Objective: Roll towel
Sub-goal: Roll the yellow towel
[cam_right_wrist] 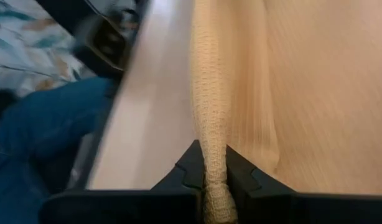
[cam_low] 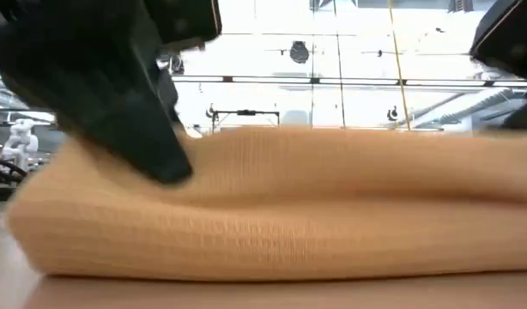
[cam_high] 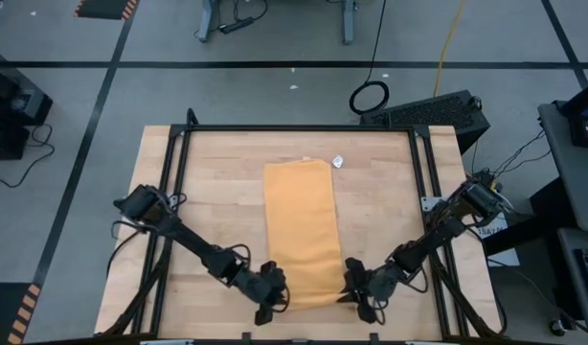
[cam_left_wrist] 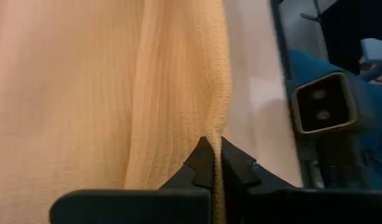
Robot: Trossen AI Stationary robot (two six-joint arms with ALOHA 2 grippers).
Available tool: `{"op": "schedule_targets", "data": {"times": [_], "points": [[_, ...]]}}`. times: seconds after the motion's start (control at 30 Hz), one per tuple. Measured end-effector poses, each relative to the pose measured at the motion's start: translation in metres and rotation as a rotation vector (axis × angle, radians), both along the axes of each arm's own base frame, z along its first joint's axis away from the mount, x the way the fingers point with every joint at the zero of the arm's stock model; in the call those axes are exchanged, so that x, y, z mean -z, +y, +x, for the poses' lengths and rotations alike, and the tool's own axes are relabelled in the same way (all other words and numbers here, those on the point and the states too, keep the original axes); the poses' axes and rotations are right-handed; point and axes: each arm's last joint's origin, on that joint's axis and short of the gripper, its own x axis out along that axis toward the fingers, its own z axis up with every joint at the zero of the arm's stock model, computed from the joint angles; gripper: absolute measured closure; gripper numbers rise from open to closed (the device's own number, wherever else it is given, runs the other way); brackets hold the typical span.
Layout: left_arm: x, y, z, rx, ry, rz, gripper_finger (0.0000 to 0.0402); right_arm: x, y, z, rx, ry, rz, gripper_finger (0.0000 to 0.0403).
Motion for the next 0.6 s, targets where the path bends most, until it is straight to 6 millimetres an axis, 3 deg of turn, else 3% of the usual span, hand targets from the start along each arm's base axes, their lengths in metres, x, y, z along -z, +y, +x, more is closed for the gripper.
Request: {"op": "schedule_targets", "data": {"times": [0.27,0.47,0.6], "points": [[0.013,0.007,0.005,0.038,0.067,-0.070,0.0393,0.004,-0.012,0.007,0.016,0.097,0.055,0.0386],[-0.006,-0.008,0.008,0.165,-0.065,-0.244,0.0393,-0.008,-0.006,0.012,-0.117,0.061,0.236,0.0386],[-0.011,-0.020,0.003,0.229,-0.112,-0.258,0.0393,-0.014,0.000,0.011,-0.117,0.035,0.312,0.0386]]}}
